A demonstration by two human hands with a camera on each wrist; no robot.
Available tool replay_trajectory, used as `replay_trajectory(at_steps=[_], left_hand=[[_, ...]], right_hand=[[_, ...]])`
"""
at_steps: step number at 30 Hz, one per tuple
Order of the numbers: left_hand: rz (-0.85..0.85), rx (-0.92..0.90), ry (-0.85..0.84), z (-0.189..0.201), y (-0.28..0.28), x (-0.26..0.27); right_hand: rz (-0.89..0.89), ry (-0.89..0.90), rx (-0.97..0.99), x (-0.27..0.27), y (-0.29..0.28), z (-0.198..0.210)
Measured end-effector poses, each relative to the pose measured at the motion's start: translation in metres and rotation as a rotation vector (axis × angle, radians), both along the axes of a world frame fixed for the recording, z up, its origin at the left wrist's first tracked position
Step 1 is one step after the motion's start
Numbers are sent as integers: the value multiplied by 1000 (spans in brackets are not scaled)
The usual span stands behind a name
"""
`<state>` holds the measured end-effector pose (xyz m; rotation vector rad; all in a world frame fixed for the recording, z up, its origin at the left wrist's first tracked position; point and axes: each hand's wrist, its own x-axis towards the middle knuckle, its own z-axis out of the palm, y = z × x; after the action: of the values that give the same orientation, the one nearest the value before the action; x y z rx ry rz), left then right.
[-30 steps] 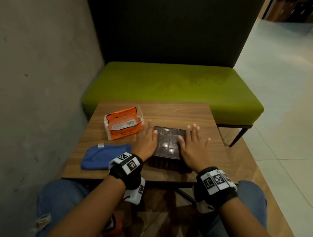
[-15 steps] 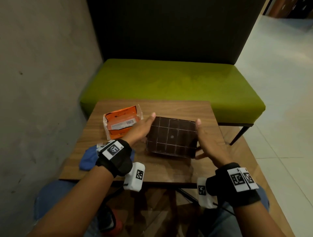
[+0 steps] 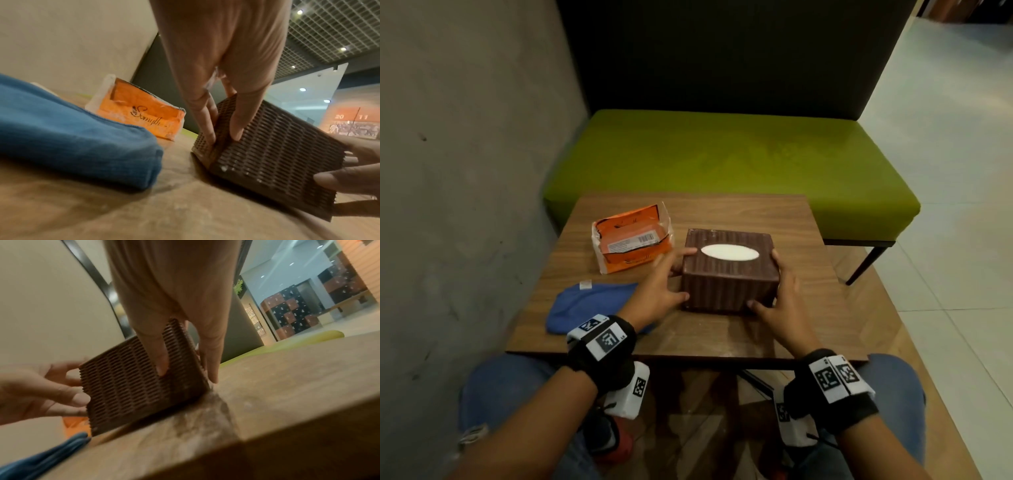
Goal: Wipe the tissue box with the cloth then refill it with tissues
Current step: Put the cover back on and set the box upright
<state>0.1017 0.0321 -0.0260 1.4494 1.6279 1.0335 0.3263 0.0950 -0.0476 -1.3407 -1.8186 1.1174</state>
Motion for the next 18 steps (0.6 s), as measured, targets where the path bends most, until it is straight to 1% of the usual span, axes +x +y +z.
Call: replay_trajectory(at_steps=[2, 4, 7, 8, 10, 12, 13, 15, 16, 18], left_hand=[[-31, 2, 83, -6, -5, -4], [-31, 24, 140, -2, -5, -7], [73, 126, 269, 13, 8, -4], [61, 165, 332, 20, 16, 0], [-29, 193, 513, 32, 33, 13], [-82, 124, 711, 42, 47, 25], [-94, 79, 795, 45, 52, 29], [-105, 27, 912, 50, 61, 35], [-105, 20, 950, 52, 64, 37], [-107, 2, 995, 54, 68, 40]], right_hand=[[21, -88, 43, 0, -8, -3], [21, -129, 119, 0, -12, -1], [-14, -191, 266, -12, -6, 10], [-13, -251, 307, -19, -3, 16], [31, -424, 347, -35, 5, 28], [93, -549, 310, -46, 14, 29], [105, -552, 283, -47, 17, 27], [96, -463, 252, -44, 22, 22], [93, -416, 252, -42, 24, 20], [103, -389, 270, -39, 24, 19]])
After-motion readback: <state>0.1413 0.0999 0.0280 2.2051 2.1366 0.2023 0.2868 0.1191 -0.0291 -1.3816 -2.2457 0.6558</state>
